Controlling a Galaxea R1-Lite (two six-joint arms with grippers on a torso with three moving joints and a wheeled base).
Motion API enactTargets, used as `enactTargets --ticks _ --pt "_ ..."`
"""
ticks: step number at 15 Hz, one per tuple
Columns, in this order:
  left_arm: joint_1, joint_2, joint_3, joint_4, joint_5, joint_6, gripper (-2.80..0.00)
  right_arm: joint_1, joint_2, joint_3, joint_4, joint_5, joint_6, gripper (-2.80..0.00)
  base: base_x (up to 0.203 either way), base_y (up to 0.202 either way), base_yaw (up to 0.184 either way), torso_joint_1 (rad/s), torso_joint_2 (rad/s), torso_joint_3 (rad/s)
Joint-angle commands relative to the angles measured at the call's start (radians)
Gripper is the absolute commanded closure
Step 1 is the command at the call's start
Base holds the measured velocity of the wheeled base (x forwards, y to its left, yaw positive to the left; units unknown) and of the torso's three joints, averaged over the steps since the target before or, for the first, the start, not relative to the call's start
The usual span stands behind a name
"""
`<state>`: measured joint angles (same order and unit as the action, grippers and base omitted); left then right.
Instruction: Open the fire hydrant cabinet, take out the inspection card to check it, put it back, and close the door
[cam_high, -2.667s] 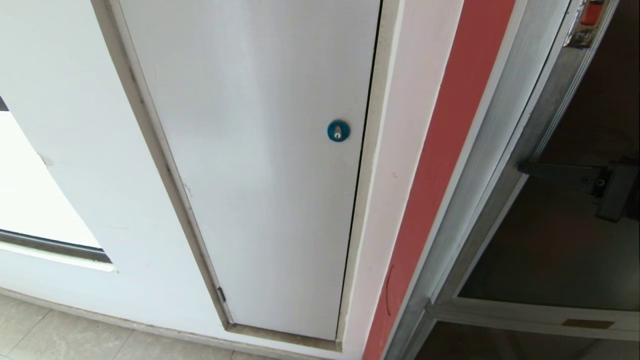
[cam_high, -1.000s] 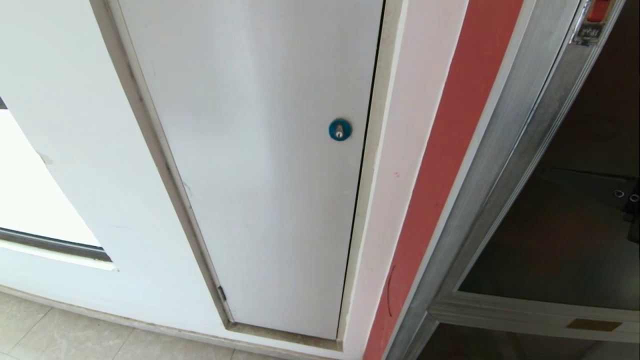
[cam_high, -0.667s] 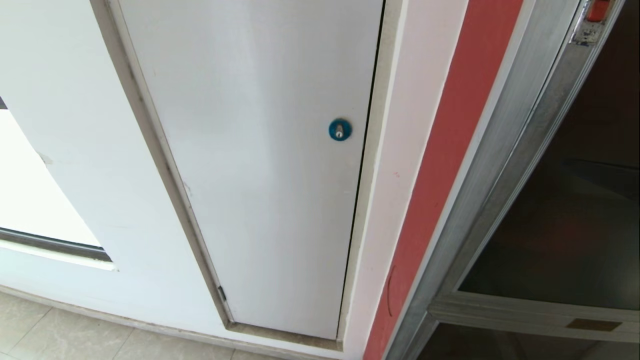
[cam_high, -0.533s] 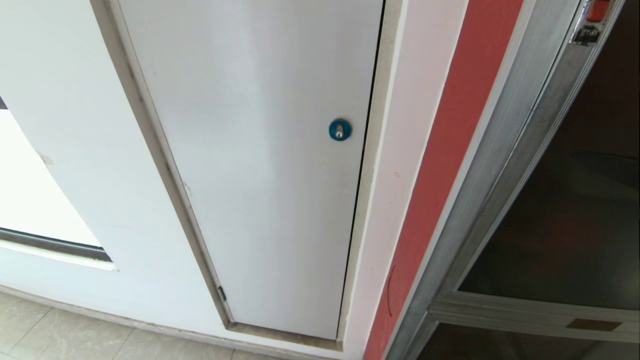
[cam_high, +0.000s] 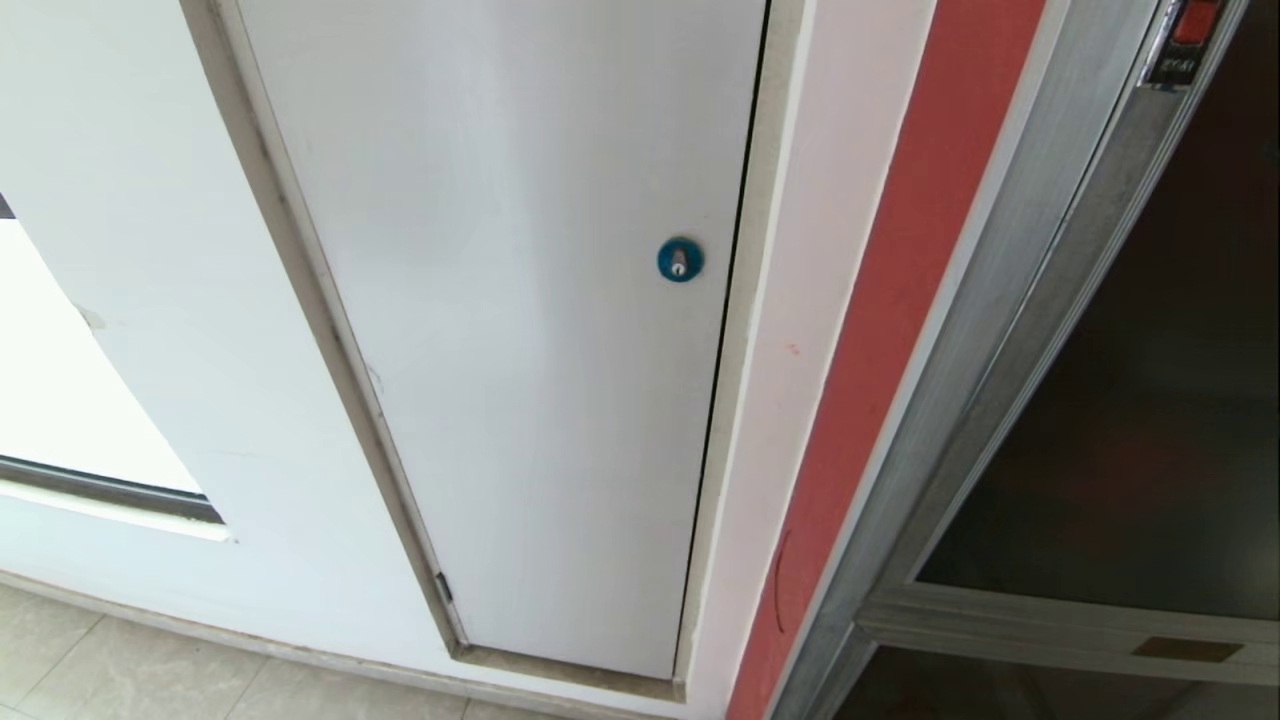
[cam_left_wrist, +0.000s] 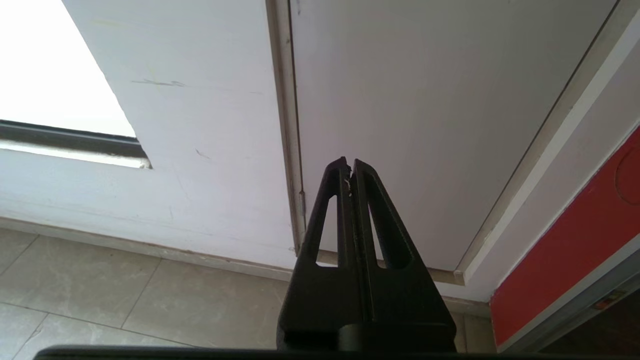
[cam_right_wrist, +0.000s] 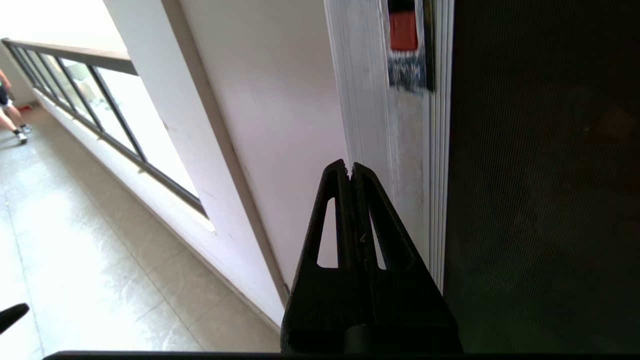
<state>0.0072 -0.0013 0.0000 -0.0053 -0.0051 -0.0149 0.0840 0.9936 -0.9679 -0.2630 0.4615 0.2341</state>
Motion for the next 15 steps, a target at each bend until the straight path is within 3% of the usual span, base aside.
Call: enactTargets --ticks 1,15 --pt "0.000 0.001 0.000 -0.001 0.000 0.000 0.00 0.000 0.024 -0.054 0.001 0.003 0.006 0.00 0.000 0.000 0.000 0.000 0.00 0.000" --pt "0.000 0.001 0.000 -0.001 -0.001 0.000 0.00 0.005 0.154 -0.357 0.127 0.013 0.030 0.00 0.000 0.000 0.000 0.000 0.00 0.000"
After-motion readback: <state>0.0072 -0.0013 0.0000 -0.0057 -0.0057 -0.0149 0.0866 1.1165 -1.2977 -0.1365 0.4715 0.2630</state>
